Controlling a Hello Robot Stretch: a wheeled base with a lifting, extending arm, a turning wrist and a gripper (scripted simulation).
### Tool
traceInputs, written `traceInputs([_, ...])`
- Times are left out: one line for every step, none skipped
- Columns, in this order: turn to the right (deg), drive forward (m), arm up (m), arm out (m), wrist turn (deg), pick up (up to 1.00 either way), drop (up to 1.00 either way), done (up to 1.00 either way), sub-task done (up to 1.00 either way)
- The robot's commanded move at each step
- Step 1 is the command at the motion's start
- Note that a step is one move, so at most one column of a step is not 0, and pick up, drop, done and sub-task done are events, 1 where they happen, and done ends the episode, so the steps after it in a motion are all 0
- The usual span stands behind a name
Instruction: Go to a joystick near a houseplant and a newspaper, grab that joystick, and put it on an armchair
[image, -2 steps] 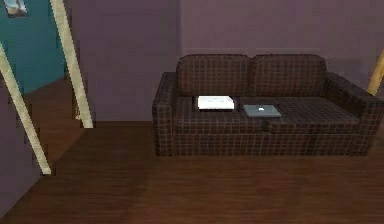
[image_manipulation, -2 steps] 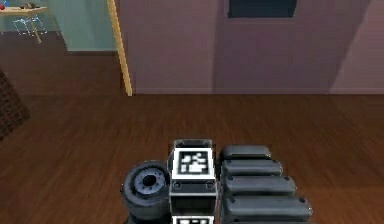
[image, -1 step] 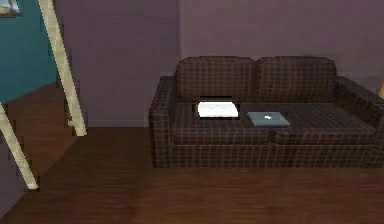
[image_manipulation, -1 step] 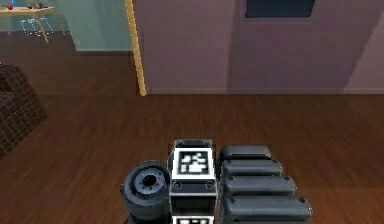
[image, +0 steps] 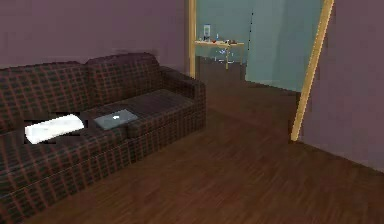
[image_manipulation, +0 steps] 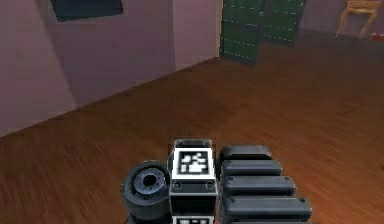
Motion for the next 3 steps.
traceInputs([42.0,0.00,0.00,0.00,0.0,0.00,0.00,0.00,0.00])
traceInputs([0.0,0.05,0.00,0.00,0.0,0.00,0.00,0.00,0.00])
traceInputs([-45.0,0.00,0.00,0.00,0.0,0.00,0.00,0.00,0.00])
